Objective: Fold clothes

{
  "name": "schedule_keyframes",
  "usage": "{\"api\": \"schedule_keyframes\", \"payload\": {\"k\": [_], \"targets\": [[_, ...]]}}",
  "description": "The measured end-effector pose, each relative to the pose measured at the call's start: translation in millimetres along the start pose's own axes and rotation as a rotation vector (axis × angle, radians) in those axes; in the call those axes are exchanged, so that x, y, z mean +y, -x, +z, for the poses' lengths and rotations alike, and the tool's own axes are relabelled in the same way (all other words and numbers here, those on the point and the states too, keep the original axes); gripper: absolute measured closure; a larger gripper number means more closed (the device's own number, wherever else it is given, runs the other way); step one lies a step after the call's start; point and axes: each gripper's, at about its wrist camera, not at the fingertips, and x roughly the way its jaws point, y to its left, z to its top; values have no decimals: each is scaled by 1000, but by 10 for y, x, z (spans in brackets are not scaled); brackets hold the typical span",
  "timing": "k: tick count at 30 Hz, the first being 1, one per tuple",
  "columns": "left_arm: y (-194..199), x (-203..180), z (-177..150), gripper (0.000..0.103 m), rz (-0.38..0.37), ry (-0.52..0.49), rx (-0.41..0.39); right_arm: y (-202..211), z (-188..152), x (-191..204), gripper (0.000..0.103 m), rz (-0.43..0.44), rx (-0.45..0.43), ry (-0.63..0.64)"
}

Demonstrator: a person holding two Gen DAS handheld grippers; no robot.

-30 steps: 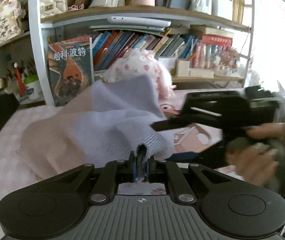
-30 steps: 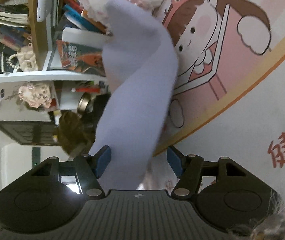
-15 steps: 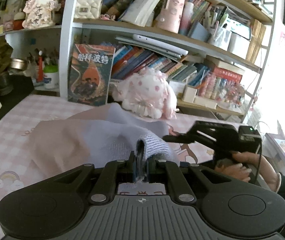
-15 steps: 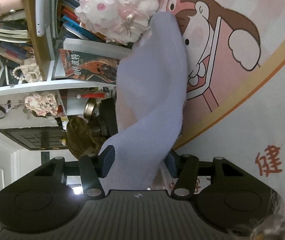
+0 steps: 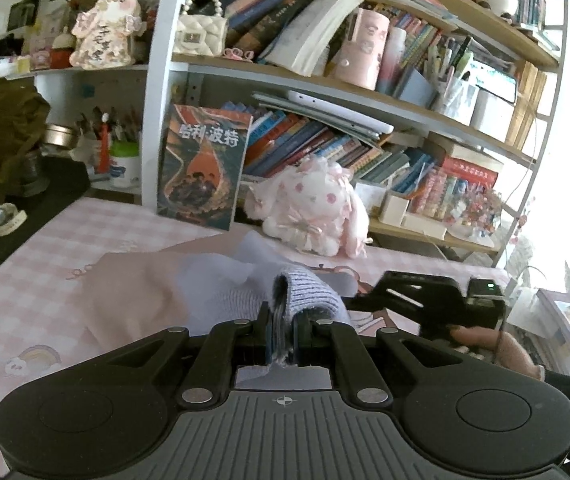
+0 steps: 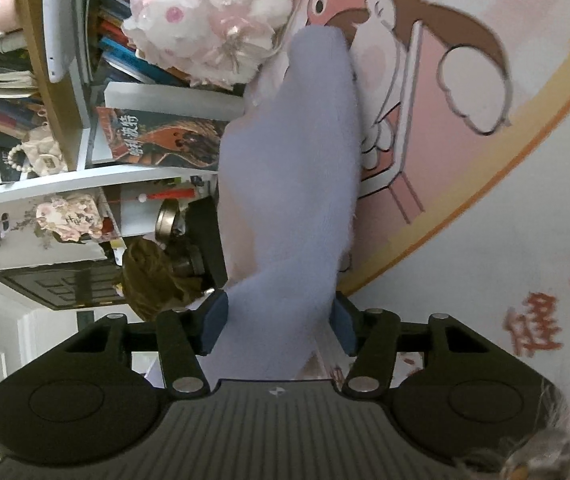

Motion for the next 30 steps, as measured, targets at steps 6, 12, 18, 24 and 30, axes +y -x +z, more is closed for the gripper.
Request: {"api": "schedule_keyframes", "payload": {"k": [6, 12, 18, 24, 30], "targets": [[187, 127, 13, 96, -31, 76, -15, -195, 92, -81, 84, 1, -7, -72], [176, 81, -20, 96, -44, 20, 39, 7, 101, 194, 95, 45, -123, 60], [51, -352, -14, 95, -281, -68, 33, 710, 330, 991, 95, 145, -362, 278], [-48, -465, 23, 92, -414, -18, -18, 1300, 64, 2583, 95, 168, -535, 884], [-23, -56, -157, 76, -320, 155, 22, 709, -498, 3168, 95, -58, -308, 1320]]}}
